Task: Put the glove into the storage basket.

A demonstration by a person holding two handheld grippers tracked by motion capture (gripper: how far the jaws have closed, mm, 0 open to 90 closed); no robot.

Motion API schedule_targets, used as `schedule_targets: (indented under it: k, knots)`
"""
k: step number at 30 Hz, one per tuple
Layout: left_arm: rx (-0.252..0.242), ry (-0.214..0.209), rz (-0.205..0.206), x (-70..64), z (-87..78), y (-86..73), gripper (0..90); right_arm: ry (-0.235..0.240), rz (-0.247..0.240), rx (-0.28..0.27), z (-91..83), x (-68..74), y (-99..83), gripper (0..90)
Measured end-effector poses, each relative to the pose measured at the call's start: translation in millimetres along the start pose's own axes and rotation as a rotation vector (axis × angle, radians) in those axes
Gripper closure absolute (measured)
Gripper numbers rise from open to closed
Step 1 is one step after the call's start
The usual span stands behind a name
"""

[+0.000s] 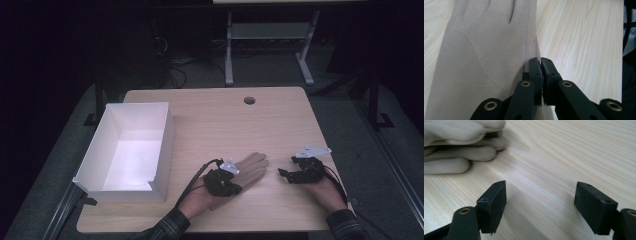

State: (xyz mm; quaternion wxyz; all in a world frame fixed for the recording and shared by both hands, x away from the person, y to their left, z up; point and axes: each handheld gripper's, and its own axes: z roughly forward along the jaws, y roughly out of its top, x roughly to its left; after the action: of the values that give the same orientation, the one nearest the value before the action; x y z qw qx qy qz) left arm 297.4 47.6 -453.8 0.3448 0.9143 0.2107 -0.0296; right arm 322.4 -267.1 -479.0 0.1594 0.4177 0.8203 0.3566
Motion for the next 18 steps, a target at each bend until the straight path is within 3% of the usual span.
schedule_targets:
  k: [6,10,15,18]
  knots:
    - [-0.035,0.018,0.034,-3.1,-15.4,8.0,73.6,0.005,-0.009,-0.023,1.3,-1.4,-2.6,21.7]
    - [-0.055,0.081,0.046,5.9,-32.9,14.6,55.8,0.005,-0.006,-0.025,1.7,-1.0,-2.6,21.4]
    - [-0.042,0.094,-0.002,23.2,-25.8,10.5,28.7,0.006,-0.007,-0.023,1.9,-0.8,-2.3,20.9]
    - [-0.026,0.121,-0.006,26.9,-17.0,7.7,18.1,0.006,-0.007,-0.023,2.0,-0.7,-2.3,20.8]
